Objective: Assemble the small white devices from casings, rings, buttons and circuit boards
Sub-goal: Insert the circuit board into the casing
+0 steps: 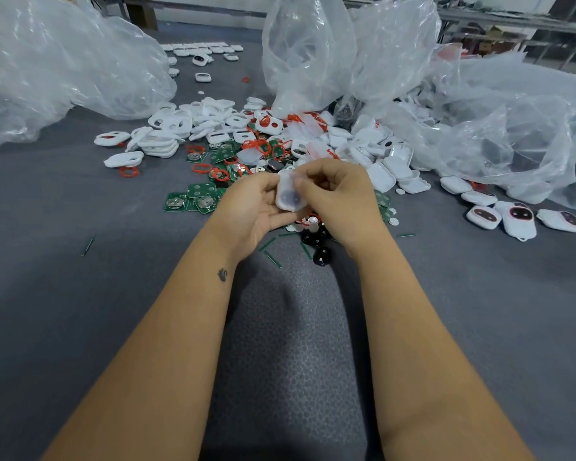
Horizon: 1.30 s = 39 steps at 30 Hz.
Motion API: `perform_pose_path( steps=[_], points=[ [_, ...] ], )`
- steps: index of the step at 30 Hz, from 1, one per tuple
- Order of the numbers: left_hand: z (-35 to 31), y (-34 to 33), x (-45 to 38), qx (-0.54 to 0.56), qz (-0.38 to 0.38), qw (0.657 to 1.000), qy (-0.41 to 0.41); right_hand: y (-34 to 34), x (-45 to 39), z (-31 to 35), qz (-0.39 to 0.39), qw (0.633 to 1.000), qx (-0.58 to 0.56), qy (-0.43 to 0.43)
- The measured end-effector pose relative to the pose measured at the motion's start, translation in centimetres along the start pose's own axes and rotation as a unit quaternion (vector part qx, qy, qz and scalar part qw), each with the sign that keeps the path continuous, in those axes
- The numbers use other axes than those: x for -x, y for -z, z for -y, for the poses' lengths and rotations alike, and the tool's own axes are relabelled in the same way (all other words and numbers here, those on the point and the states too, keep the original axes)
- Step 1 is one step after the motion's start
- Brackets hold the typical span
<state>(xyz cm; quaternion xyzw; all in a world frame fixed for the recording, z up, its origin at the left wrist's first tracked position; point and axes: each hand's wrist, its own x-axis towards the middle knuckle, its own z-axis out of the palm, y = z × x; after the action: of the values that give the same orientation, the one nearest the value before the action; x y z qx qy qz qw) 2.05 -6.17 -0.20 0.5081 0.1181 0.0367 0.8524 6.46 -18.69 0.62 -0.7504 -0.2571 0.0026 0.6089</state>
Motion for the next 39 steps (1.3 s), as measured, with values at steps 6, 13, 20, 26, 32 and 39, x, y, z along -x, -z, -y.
perform_pose_path(
  steps=[6,13,20,26,32,39],
  points=[
    [0.2,0.0,0.0,0.008,0.002,1.000,-0.003,-0.3,0.0,-0.2,-0.025,0.998,0.052,0.021],
    [0.0,-0.2,0.3,0.021,0.004,1.000,-0.011,-0.5,0.1,-0.3,-0.055,0.993,0.090,0.053],
    [0.2,-0.1,0.2,0.004,0.010,1.000,-0.015,-0.3,0.0,-0.3,-0.088,0.994,0.061,0.002],
    [0.4,-0.3,0.2,-0.035,0.002,0.999,-0.041,-0.9,0.2,-0.2,-0.088,0.995,0.050,0.000],
    [-0.1,0.3,0.3,0.019,-0.104,0.987,-0.124,-2.3,0.8,-0.1,-0.107,0.986,0.118,0.051],
    [-2.4,3.7,0.8,0.098,-0.396,0.854,-0.324,-6.1,1.1,0.1,0.063,0.909,0.365,0.191]
  ],
)
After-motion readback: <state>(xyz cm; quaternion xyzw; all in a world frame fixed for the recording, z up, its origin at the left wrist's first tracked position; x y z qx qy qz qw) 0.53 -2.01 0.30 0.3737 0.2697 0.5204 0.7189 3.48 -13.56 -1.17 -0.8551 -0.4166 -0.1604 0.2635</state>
